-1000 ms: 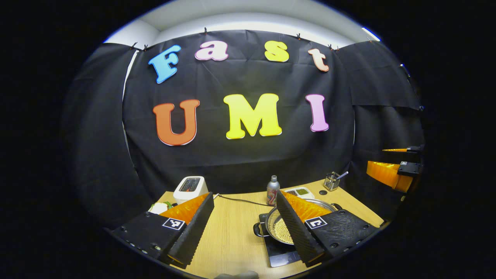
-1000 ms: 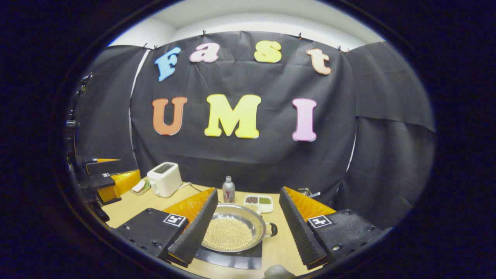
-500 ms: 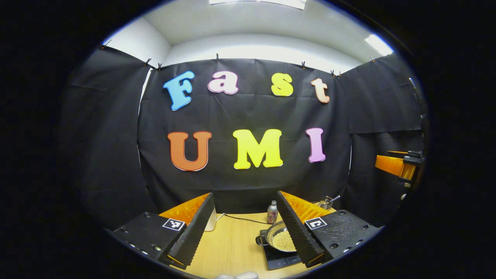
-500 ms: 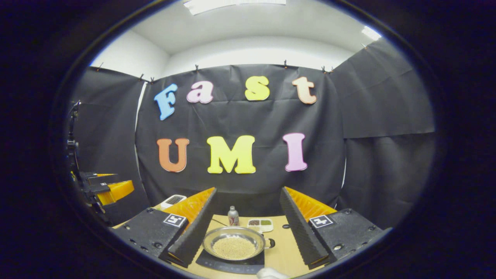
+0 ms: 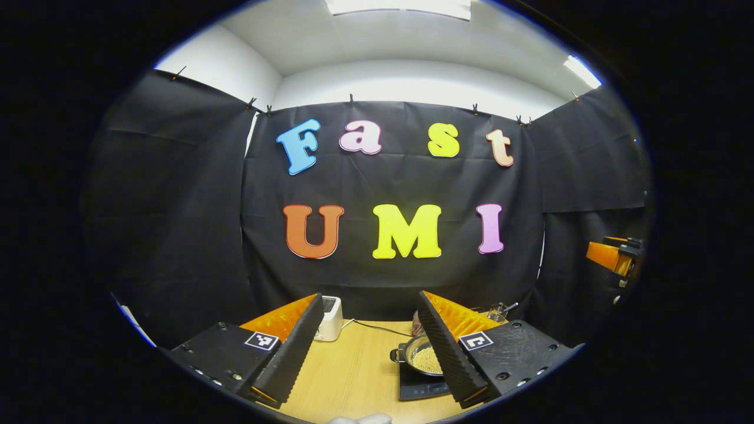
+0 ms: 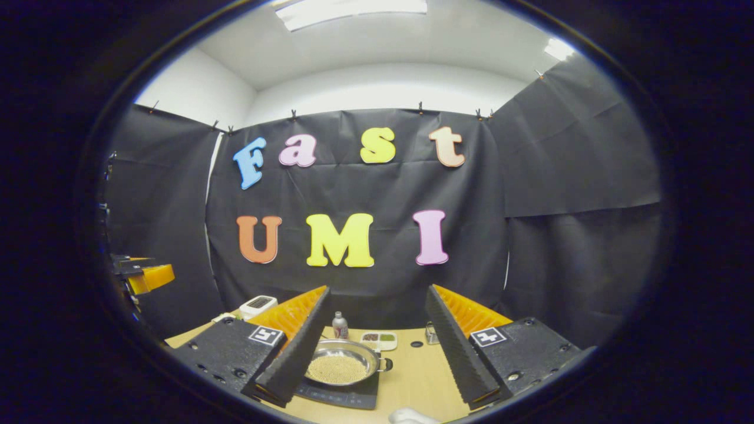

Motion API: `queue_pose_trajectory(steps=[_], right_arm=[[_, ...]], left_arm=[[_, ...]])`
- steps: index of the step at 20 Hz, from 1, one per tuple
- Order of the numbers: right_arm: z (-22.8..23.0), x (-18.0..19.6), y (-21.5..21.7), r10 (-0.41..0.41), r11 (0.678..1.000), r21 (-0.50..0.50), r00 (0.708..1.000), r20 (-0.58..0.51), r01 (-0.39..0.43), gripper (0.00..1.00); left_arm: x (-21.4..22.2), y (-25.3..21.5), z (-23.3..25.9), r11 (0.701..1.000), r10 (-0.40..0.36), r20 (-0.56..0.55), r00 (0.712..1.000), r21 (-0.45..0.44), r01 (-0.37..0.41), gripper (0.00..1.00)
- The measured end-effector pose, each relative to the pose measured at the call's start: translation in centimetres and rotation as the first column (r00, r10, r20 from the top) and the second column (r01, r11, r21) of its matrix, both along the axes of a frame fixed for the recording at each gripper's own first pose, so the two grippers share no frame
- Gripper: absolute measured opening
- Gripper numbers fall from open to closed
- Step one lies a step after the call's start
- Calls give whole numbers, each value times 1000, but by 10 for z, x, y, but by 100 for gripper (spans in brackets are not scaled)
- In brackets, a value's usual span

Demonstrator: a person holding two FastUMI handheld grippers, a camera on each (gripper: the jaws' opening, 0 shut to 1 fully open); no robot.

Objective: First push the handle of the pot to place it horizontally, then grasp the pot with both hands and set it on the induction cooktop.

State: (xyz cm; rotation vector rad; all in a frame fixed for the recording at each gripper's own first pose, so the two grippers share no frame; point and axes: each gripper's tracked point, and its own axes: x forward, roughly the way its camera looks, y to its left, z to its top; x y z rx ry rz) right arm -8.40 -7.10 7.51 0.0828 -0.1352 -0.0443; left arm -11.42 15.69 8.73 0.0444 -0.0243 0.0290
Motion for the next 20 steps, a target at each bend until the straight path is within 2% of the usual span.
queue_pose_trajectory(steps=[7,12,20], right_arm=[[-24,-31,-33,1,1000,27,1000,-23,0,100],[-32,-48,-50,-10,999,31,1000,-19,11,100],[-40,-70,-61,-10,1000,29,1000,-11,10,100]], left_arm=[[-34,-32,-14,1000,8,-14,1000,0,-8,95],[-53,-41,-17,999,4,-21,1000,-32,-5,95],[-71,-58,-19,1000,4,-19,1000,-3,-4,95]])
